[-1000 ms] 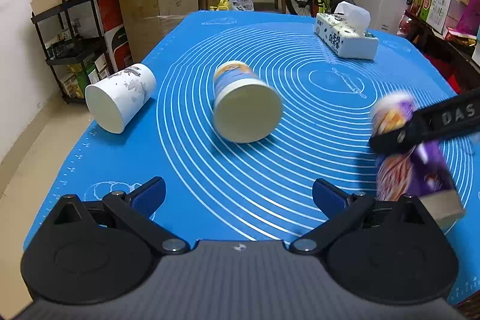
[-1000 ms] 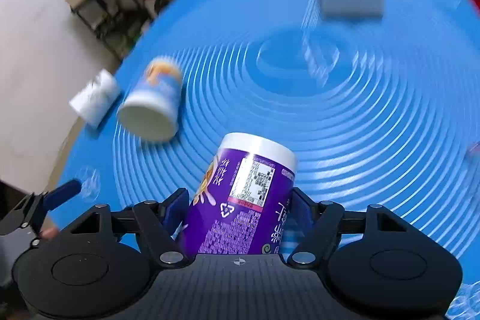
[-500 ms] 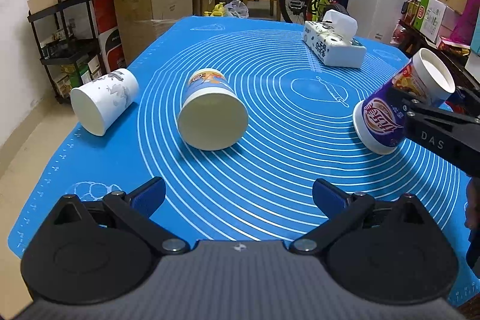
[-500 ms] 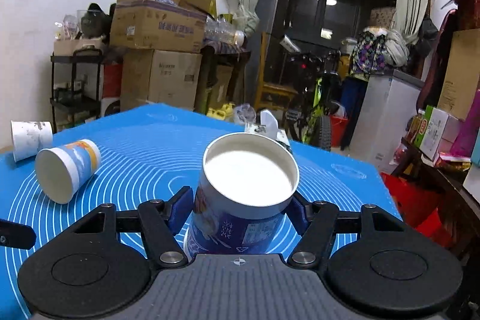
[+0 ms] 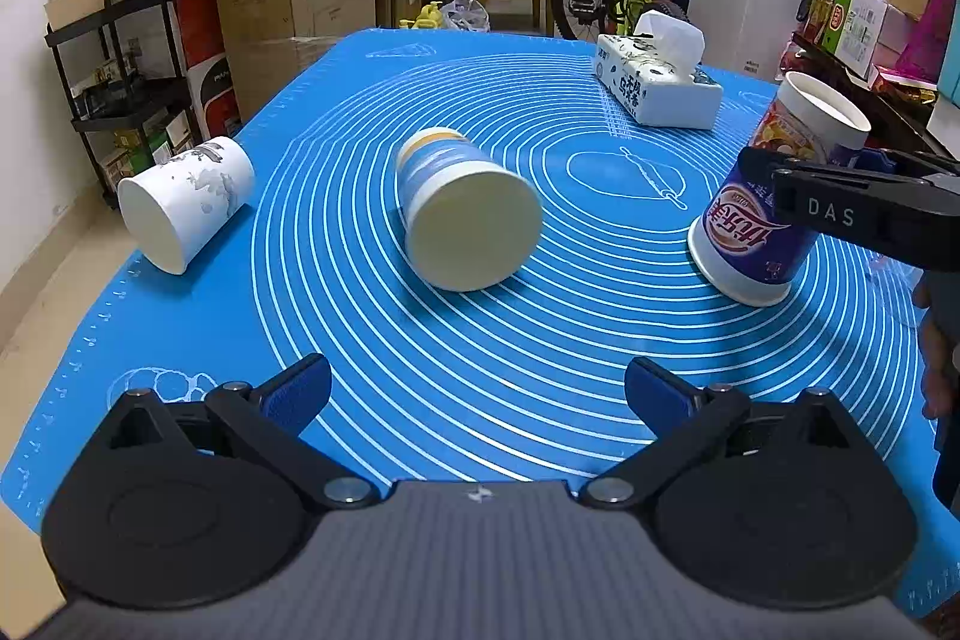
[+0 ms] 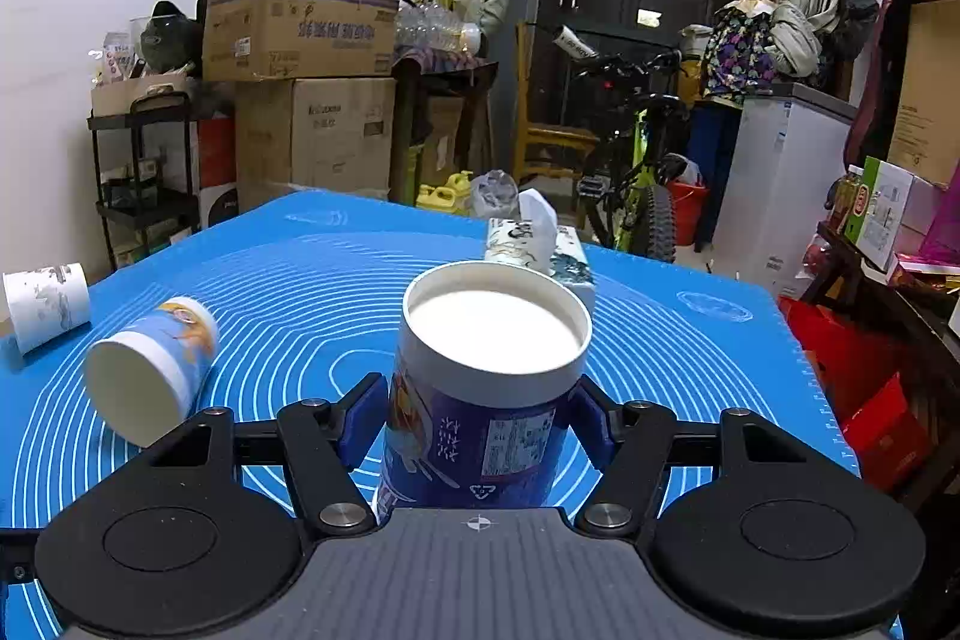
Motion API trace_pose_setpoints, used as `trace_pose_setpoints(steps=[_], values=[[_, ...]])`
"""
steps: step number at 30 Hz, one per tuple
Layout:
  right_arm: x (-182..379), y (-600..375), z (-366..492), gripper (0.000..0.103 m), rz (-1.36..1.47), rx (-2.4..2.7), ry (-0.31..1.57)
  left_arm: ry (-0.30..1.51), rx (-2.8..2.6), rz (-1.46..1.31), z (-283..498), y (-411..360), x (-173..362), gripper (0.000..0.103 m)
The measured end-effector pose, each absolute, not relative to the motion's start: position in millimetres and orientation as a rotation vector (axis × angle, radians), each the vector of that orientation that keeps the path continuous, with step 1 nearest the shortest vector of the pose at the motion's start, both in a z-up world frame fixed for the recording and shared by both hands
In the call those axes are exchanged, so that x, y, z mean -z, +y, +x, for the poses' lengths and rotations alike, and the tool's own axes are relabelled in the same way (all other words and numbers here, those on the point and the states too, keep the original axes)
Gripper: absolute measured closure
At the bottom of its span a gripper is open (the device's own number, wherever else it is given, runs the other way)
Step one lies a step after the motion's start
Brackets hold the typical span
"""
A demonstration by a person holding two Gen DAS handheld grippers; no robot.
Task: Flip cup upside down
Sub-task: 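Rotate the purple cup with the right gripper and set it rim-down on the mat, then open the right gripper and withdraw it from the standing cup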
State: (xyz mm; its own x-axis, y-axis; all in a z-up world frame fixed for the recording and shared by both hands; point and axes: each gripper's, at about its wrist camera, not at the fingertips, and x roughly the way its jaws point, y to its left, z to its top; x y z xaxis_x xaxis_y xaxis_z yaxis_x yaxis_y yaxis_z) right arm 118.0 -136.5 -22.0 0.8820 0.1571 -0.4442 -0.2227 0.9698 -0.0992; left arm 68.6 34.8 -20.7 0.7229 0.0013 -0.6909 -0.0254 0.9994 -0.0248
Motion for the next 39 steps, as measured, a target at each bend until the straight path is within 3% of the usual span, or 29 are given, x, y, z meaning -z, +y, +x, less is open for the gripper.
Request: trace_pose_setpoints(steps=[3,14,26,39], values=[[23,-134,119,0.034,-0.157,-0.203,0.465,0.76,-0.011,-0.037,70,33,20,0.0],[5,-151,75,0.01,-0.125,-0.208,0.451,0.726,0.025,-0.013,57,17,5,0.0],[-7,-197,-3,0.009,0.006,-0.161,0.543,0.678,0.087,0.029,27,-11,-15,0.0],[-1,-218,-31,0.009,0.013,-0.112,0.604,0.701,0.137,0.084,9,-33,-11,0.0]])
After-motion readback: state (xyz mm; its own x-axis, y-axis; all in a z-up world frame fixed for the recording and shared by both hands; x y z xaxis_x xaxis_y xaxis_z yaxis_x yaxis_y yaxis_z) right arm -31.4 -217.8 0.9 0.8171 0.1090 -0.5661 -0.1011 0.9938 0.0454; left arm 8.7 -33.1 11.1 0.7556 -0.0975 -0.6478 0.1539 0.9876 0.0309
